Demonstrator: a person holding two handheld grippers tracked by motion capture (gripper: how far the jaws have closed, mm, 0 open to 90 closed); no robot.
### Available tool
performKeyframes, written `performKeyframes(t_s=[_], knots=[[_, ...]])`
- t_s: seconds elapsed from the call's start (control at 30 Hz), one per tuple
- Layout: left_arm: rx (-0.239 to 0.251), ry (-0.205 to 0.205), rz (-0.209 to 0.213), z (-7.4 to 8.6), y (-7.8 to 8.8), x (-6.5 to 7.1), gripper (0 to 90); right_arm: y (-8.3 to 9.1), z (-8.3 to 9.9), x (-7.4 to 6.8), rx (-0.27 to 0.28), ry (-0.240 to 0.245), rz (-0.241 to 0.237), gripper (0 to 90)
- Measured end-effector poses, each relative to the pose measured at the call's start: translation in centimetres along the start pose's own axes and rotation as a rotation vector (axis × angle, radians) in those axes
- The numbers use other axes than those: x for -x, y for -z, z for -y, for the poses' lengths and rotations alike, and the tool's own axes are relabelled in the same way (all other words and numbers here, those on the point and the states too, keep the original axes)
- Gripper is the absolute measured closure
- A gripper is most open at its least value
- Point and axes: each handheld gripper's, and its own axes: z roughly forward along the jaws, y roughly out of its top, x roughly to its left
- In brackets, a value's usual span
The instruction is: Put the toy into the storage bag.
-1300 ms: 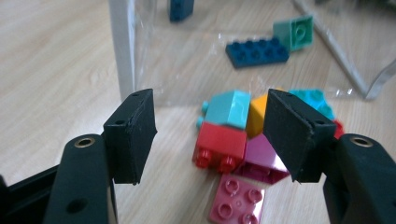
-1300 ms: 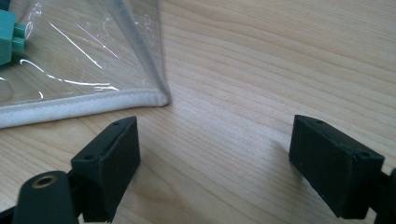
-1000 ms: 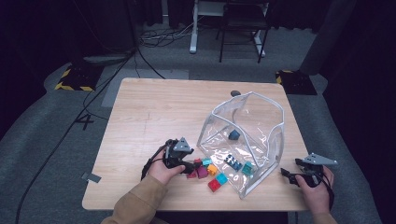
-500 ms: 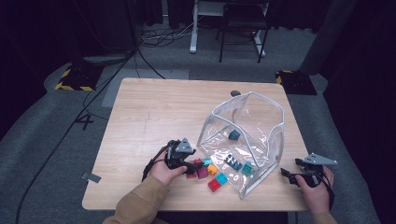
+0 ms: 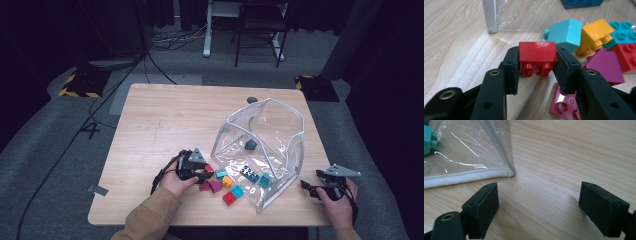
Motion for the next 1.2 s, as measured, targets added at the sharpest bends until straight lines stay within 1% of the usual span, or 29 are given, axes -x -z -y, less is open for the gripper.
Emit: performKeyframes(t_s=[0.1, 0.17, 0.2, 0.23, 0.3, 0.33, 0.37, 0.47, 0.5, 0.53, 0.63, 0.73, 0.77, 0.8, 0.83, 0.97, 1.0, 1.07, 1.1, 1.13, 1.2], knots=[[0.008, 0.005, 0.002, 0.0, 0.1, 0.0, 58.7, 0.0, 0.0, 0.0, 0.000, 0.000, 0.000, 16.4], [0.028, 0.010, 0.013, -0.1, 0.5, 0.0, 58.7, 0.0, 0.0, 0.0, 0.000, 0.000, 0.000, 16.5], [0.028, 0.010, 0.013, -0.1, 0.5, 0.0, 58.8, 0.0, 0.0, 0.0, 0.000, 0.000, 0.000, 16.5], [0.043, 0.017, 0.022, -0.3, 0.8, 0.1, 58.8, 0.0, 0.0, 0.0, 0.000, 0.000, 0.000, 16.5], [0.039, 0.018, 0.026, -0.4, 1.0, 0.1, 58.8, 0.0, 0.0, 0.0, 0.000, 0.000, 0.000, 16.5], [0.043, 0.004, 0.023, -0.8, 1.6, 0.2, 58.8, 0.0, 0.0, 0.0, 0.000, 0.000, 0.000, 16.4], [0.043, 0.004, 0.023, -0.8, 1.6, 0.2, 58.8, 0.0, 0.0, 0.0, 0.000, 0.000, 0.000, 16.4], [0.061, 0.005, 0.043, -1.6, 2.4, 0.4, 58.8, 0.0, 0.0, 0.0, 0.000, 0.000, 0.000, 16.5], [0.061, -0.004, 0.037, -2.1, 2.9, 0.6, 58.8, 0.0, 0.0, 0.0, 0.000, 0.000, 0.000, 16.4], [0.061, -0.004, 0.037, -2.1, 2.9, 0.6, 58.8, 0.0, 0.0, 0.0, 0.000, 0.000, 0.000, 16.4], [0.070, -0.014, 0.038, -2.9, 3.7, 0.9, 58.8, 0.0, 0.0, 0.0, 0.000, 0.000, 0.000, 16.4], [0.077, -0.034, 0.028, -3.7, 4.7, 1.2, 58.8, 0.0, 0.0, 0.0, 0.000, 0.000, 0.000, 16.5], [0.077, -0.034, 0.028, -3.7, 4.7, 1.2, 58.9, 0.0, 0.0, 0.0, 0.000, 0.000, 0.000, 16.5], [0.075, -0.045, 0.012, -4.2, 5.2, 1.4, 58.8, 0.0, 0.0, 0.0, 0.000, 0.000, 0.000, 16.5], [0.079, -0.047, 0.010, -4.5, 5.5, 1.4, 58.8, 0.0, 0.0, 0.0, 0.000, 0.000, 0.000, 16.4], [0.095, -0.056, 0.010, -5.5, 6.5, 1.5, 58.9, 0.0, 0.0, 0.0, 0.000, 0.000, 0.000, 16.4], [0.095, -0.056, 0.010, -5.5, 6.5, 1.5, 58.8, 0.0, 0.0, 0.0, 0.000, 0.000, 0.000, 16.4], [0.101, -0.058, 0.017, -6.0, 7.0, 1.5, 58.8, 0.0, 0.0, 0.0, 0.000, 0.000, -0.001, 16.4], [0.107, -0.062, 0.015, -6.5, 7.5, 1.6, 58.9, 0.0, 0.0, 0.0, 0.000, 0.000, 0.000, 16.5], [0.107, -0.062, 0.015, -6.5, 7.5, 1.6, 58.8, 0.0, 0.0, 0.0, 0.000, -0.001, 0.000, 16.4], [0.116, -0.068, 0.016, -7.3, 8.2, 1.6, 58.8, 0.0, 0.0, 0.0, 0.001, 0.000, 0.000, 16.5]])
